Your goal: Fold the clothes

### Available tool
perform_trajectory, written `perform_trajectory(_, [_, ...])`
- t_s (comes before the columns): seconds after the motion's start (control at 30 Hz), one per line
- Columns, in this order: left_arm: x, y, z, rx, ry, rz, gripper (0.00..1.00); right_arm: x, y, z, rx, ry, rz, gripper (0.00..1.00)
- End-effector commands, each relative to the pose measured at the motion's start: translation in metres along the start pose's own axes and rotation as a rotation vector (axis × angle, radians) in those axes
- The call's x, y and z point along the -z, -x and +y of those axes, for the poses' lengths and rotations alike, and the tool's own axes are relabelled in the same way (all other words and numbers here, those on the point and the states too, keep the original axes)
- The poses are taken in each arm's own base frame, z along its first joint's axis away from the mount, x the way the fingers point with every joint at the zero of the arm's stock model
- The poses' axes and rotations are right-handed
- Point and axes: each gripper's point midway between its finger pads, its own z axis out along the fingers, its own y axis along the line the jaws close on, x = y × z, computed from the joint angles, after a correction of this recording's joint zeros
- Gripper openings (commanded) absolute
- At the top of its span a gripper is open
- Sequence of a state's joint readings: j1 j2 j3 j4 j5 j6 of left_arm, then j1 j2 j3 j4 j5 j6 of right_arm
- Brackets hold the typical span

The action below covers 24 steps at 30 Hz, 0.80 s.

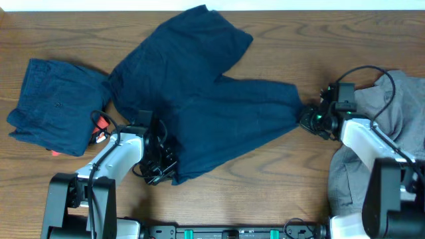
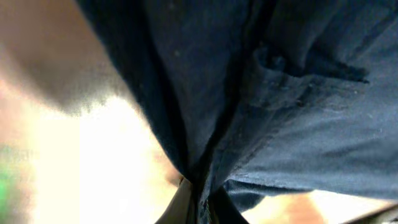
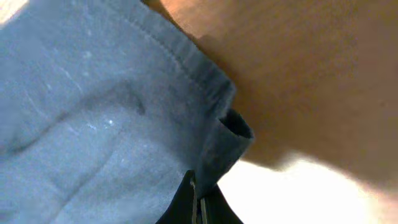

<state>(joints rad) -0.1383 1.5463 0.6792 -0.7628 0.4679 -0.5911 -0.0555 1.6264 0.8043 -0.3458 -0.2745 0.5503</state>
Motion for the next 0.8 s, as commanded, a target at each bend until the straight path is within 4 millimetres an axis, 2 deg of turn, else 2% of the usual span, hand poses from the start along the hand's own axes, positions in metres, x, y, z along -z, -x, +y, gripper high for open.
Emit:
perform_trajectory(0.0, [0.007, -0.009, 0.006, -0.118, 0.012, 0.012, 0.06, 0.051, 0.045, -0.004, -0.051, 0.000, -0.189, 0.01])
perform_trajectory(0.17, [0.033, -0.027, -0.003, -0.239, -0.042, -0.019, 0.06, 0.135, 0.070, -0.009, -0.042, 0.001, -0.382, 0.01])
perform_trajectory(0.33, [0.065, -0.054, -0.023, -0.401, -0.123, -0.143, 0.06, 0.208, 0.067, -0.017, 0.045, -0.124, -0.547, 0.01])
perform_trajectory(0.43, [0.084, -0.076, -0.038, -0.506, -0.207, -0.232, 0.06, 0.241, 0.067, -0.016, 0.091, -0.168, -0.628, 0.01])
perform_trajectory(0.5, [0.094, -0.078, -0.042, -0.507, -0.232, -0.306, 0.06, 0.250, 0.069, -0.012, 0.106, -0.162, -0.649, 0.01])
perform_trajectory(0.57, [0.105, -0.075, -0.046, -0.491, -0.257, -0.400, 0.06, 0.251, 0.069, -0.012, 0.105, -0.163, -0.646, 0.01])
perform_trajectory(0.67, [0.112, -0.067, -0.046, -0.449, -0.255, -0.474, 0.06, 0.237, 0.067, -0.018, 0.096, -0.186, -0.591, 0.01])
perform_trajectory(0.77, [0.113, -0.056, -0.058, -0.424, -0.268, -0.492, 0.06, 0.216, 0.068, -0.026, 0.083, -0.215, -0.516, 0.01])
